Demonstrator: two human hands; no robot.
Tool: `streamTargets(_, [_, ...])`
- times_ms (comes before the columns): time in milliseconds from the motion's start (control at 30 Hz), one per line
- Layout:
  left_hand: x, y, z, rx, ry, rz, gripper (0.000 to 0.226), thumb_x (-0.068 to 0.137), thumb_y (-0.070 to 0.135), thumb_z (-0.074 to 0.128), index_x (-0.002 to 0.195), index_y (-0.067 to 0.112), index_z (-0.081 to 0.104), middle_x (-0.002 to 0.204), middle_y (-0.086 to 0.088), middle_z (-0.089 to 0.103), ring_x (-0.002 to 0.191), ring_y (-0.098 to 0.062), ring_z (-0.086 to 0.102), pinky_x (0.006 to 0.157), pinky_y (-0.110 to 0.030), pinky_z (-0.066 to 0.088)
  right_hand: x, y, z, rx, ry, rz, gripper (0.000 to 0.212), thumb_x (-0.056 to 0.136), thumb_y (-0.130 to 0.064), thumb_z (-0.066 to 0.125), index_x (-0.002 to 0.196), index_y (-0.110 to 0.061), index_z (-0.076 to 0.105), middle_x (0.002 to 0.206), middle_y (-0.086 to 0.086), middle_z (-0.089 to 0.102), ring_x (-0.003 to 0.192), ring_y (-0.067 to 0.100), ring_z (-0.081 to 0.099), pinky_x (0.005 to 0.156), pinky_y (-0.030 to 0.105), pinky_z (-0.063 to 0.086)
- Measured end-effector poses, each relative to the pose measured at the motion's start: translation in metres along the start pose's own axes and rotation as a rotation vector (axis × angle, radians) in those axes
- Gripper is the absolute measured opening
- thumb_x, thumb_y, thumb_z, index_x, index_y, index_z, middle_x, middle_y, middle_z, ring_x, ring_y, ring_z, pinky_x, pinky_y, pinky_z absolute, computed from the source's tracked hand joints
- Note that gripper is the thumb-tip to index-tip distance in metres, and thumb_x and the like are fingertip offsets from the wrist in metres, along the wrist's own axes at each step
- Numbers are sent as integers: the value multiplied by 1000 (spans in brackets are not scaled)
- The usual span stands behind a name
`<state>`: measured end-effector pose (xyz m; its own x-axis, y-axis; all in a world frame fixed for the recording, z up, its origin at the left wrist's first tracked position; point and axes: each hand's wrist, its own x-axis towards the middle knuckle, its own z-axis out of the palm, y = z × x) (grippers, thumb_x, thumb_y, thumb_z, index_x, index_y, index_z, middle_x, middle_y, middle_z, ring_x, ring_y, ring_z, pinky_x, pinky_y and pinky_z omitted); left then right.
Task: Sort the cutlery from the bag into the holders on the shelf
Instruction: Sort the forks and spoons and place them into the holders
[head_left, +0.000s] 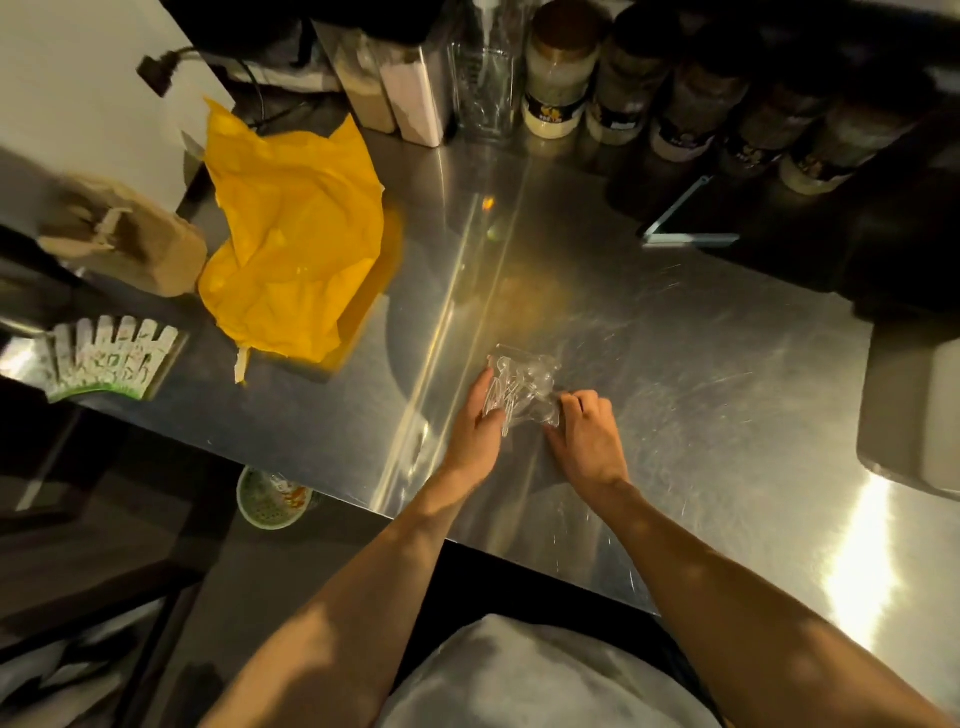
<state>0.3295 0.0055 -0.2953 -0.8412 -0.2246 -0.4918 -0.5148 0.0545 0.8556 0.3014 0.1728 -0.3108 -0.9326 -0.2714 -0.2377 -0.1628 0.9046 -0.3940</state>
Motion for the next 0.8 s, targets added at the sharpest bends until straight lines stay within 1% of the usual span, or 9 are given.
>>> streamTargets(133, [-5,2,3,-138,5,-99,64,95,-9,39,155,12,36,157,2,39,145,-10,35,100,-2,32,4,-8,-5,72,-33,72,29,100,-20,56,127,-9,60,118,13,55,107,29,48,101,40,44])
streamTargets(233, [-7,0,4,-206,26,-160,53,102,0,36,154,10,38,155,0,42,144,-13,37,108,-17,30,4,-7,-7,107,-56,95,24,101,-20,55,122,-10,61,118,12,57,110,28,50,101,39,43])
streamTargets(367, [-12,0,1,-251,12,-253,48,108,29,36,154,16,40,156,-1,41,145,-19,35,119,-37,28,2,-4,-6,101,-79,109,22,100,-10,49,121,-8,57,122,15,57,116,32,53,100,42,43])
streamTargets(467, [-16,-2,1,-351,57,-298,48,106,30,39,152,17,41,159,-4,40,148,-22,35,118,-36,26,-1,1,-5,144,-90,82,25,100,-5,47,123,-4,58,124,18,53,115,33,53,98,41,45])
streamTargets(567, [-27,1,2,-364,208,-259,42,101,33,50,138,15,59,142,-7,60,130,-20,54,117,-41,36,-5,6,-7,343,-26,188,24,101,-7,47,109,-11,69,112,11,57,98,24,61,91,28,49])
streamTargets(600, [-29,1,2,-400,258,-235,35,100,26,54,130,10,63,133,-11,65,122,-20,59,114,-39,40,-5,6,-7,427,4,217,23,102,-11,49,104,-15,72,107,10,60,91,19,62,88,26,51])
streamTargets(667, [-33,5,5,-450,298,-219,25,99,10,55,121,2,63,119,-13,68,112,-23,62,106,-36,47,-10,1,-12,562,-15,232,19,101,-15,58,110,-16,74,105,7,63,90,13,62,85,18,48])
streamTargets(733, [-34,10,11,-482,276,-237,16,99,10,57,113,7,63,109,-10,69,105,-23,66,96,-36,51,-13,-9,-17,673,-47,220,21,97,-14,65,116,-17,74,107,2,69,94,12,66,85,14,49])
streamTargets(800, [-37,15,21,-586,168,-290,10,101,20,58,107,14,63,96,-7,71,91,-23,69,81,-34,55,-19,-21,-22,738,-75,170,22,94,-12,68,114,-17,74,104,-1,74,94,10,70,87,16,53])
